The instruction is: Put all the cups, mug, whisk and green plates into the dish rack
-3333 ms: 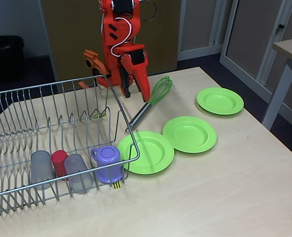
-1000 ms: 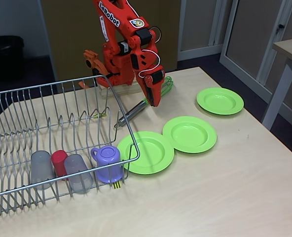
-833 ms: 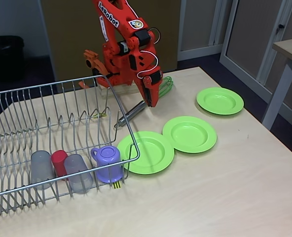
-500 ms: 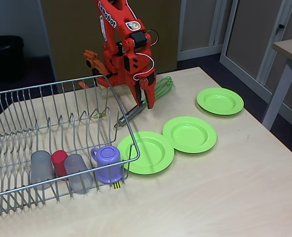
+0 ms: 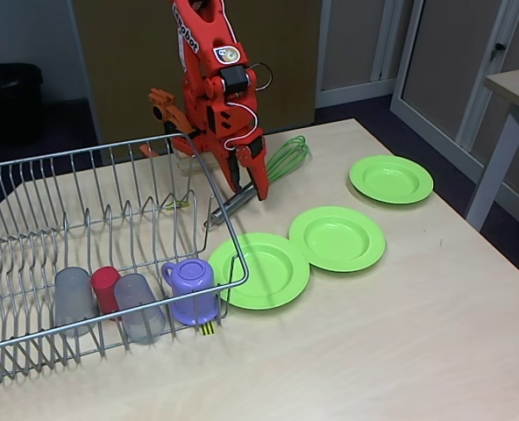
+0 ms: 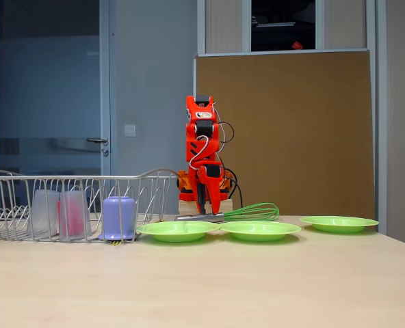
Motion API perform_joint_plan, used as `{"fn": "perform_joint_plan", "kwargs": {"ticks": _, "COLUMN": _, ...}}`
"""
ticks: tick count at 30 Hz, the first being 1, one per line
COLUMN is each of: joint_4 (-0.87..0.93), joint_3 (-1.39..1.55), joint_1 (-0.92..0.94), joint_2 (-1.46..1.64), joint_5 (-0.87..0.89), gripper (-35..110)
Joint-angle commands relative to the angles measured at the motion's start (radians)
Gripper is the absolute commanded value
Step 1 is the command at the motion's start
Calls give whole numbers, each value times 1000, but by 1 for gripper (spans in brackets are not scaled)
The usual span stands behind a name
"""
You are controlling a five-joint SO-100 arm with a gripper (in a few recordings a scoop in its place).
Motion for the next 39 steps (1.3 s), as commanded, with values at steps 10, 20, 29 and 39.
{"fn": "perform_joint_plan", "kwargs": {"ticks": 10, "joint_4": -163, "joint_3": 66, "joint_1": -3, "joint_2": -78, "joint_5": -12, "gripper": 21}}
{"fn": "perform_joint_plan", "kwargs": {"ticks": 20, "joint_4": -84, "joint_3": 18, "joint_1": -3, "joint_2": -84, "joint_5": 32, "gripper": 25}}
{"fn": "perform_joint_plan", "kwargs": {"ticks": 29, "joint_4": -210, "joint_3": 52, "joint_1": -25, "joint_2": -173, "joint_5": 94, "gripper": 29}}
{"fn": "perform_joint_plan", "kwargs": {"ticks": 39, "joint_4": -387, "joint_3": 54, "joint_1": -100, "joint_2": -307, "joint_5": 189, "gripper": 10}}
